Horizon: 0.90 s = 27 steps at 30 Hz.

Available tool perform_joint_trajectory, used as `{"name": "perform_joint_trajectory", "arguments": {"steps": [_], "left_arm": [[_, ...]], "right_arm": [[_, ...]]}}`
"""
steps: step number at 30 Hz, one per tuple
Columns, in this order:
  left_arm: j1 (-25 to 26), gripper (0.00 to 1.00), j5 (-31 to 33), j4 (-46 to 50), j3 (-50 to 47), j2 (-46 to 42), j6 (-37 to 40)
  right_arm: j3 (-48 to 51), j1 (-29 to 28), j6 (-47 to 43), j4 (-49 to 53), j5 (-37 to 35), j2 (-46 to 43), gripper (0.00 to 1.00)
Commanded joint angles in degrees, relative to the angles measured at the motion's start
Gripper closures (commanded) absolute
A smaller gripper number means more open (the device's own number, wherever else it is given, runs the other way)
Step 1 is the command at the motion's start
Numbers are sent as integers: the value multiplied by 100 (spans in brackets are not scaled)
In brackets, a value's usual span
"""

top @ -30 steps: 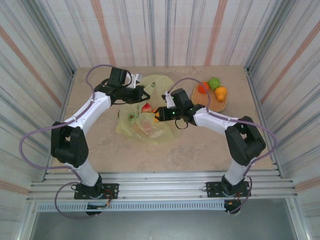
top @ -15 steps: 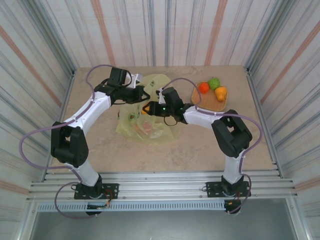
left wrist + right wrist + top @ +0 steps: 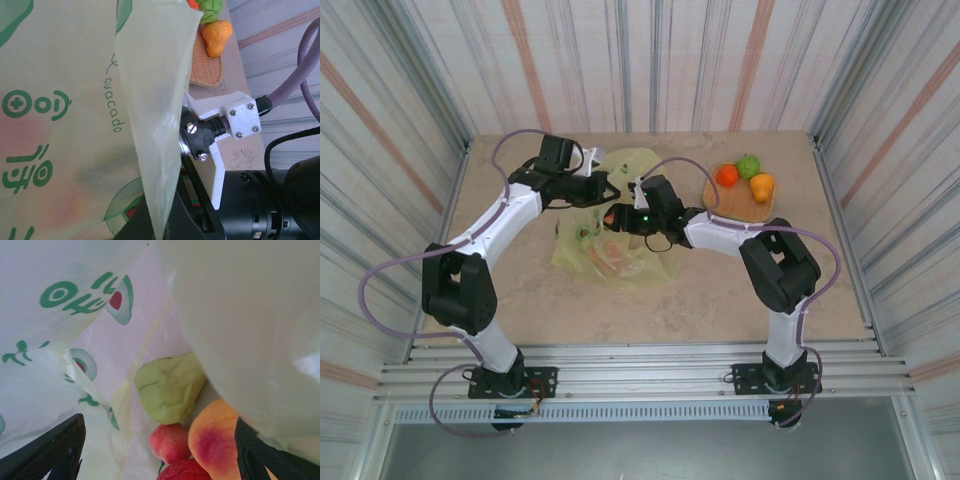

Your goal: Place the fruits into the plastic bag

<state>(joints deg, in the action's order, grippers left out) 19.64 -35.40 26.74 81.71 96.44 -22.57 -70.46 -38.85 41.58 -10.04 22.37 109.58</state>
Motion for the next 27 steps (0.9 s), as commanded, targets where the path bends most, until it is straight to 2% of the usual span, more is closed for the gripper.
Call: {"name": "perform_joint_trajectory", "arguments": {"steps": [1,10,21,27], "left_arm": [[22,100,-55,5,-37,-174,7],[-29,100,-51,6,-32,-179,24],[-57,100,-2,44,-23,-170,94],[-122,100,24,101,12,-230,148]], "right_arm": [[183,107,-94,108,24,-351,22],[508,231,-688,783,-402,-1092,22],[1043,401,-1740,1760,-1716,-2761,19],[1149,871,-2315,2144,-2408,-3502,14]]}}
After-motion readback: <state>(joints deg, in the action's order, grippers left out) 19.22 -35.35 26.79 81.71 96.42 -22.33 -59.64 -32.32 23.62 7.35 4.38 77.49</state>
